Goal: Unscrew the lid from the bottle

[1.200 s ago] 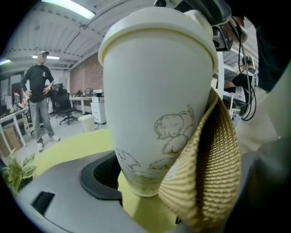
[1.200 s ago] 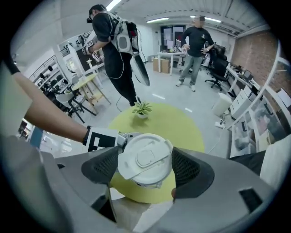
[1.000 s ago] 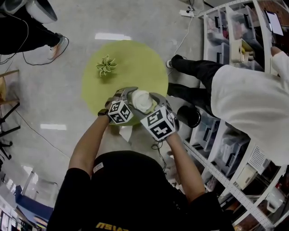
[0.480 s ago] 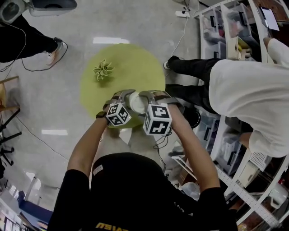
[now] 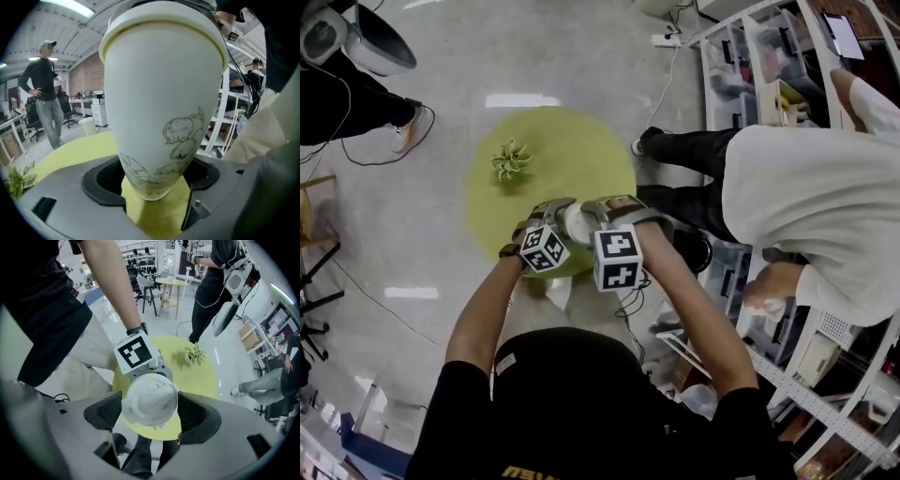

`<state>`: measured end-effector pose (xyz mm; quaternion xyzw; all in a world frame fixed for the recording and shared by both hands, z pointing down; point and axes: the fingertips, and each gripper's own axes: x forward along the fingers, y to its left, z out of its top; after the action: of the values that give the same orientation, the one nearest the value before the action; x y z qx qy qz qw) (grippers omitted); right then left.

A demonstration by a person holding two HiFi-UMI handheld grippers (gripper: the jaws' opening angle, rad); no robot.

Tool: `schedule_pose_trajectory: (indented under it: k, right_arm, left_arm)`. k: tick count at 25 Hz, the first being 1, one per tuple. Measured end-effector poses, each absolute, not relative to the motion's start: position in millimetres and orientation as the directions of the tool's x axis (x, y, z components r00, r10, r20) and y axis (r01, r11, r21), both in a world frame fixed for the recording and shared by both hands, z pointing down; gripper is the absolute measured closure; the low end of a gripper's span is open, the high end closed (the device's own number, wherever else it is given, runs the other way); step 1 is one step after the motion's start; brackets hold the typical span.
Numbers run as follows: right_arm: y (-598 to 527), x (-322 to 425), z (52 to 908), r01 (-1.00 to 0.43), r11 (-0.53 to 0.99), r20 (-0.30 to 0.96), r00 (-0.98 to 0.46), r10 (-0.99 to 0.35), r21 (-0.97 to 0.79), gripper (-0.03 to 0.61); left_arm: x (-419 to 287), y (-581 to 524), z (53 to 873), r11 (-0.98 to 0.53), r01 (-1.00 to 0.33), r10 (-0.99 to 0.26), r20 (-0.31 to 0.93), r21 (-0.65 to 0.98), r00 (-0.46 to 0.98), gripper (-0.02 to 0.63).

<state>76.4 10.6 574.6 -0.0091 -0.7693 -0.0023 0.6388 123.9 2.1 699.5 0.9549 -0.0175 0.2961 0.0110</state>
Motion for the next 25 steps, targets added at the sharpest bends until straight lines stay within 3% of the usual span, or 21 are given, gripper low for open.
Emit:
schedule_pose_trajectory:
  k: [5, 10, 14, 20, 25]
  right_arm:
    - [5.2, 84.1, 567.8, -0.104, 0.993, 0.972, -0.223, -0.077, 0.055, 0.202]
    - [-5.1, 81.2, 546.2, -0.519, 0.855, 0.894, -0.379, -0.241, 0.01, 0.19]
    - [-14.2, 83.1, 551.0, -0.726, 0.688, 0.863, -0.349, -0.364, -0.003, 0.19]
    - [-15.5, 86.6, 570.0, -0.806, 0.586, 0.871, -0.225, -0.436, 0.085, 0.199]
    - [-14.3, 83.8, 573.3, -0.74, 0.665, 0.877, -0.25, -0.411, 0.101, 0.2]
  left_arm:
    - [125.7, 2.0, 699.4, -0.999, -0.042, -0.024, 0.568, 0.019, 0.823, 0.227]
    - [125.6, 2.3, 699.5, -0.999, -0.046, -0.027, 0.568, 0.02, 0.823, 0.227]
    - [124.6, 1.1, 699.8, -0.999, -0.048, -0.027, 0.566, 0.022, 0.824, 0.227]
    - [125.3, 1.1, 699.1, -0.998, -0.053, -0.029, 0.567, 0.026, 0.823, 0.227]
    - [124.4, 0.2, 699.2, -0.998, -0.054, -0.03, 0.565, 0.025, 0.824, 0.227]
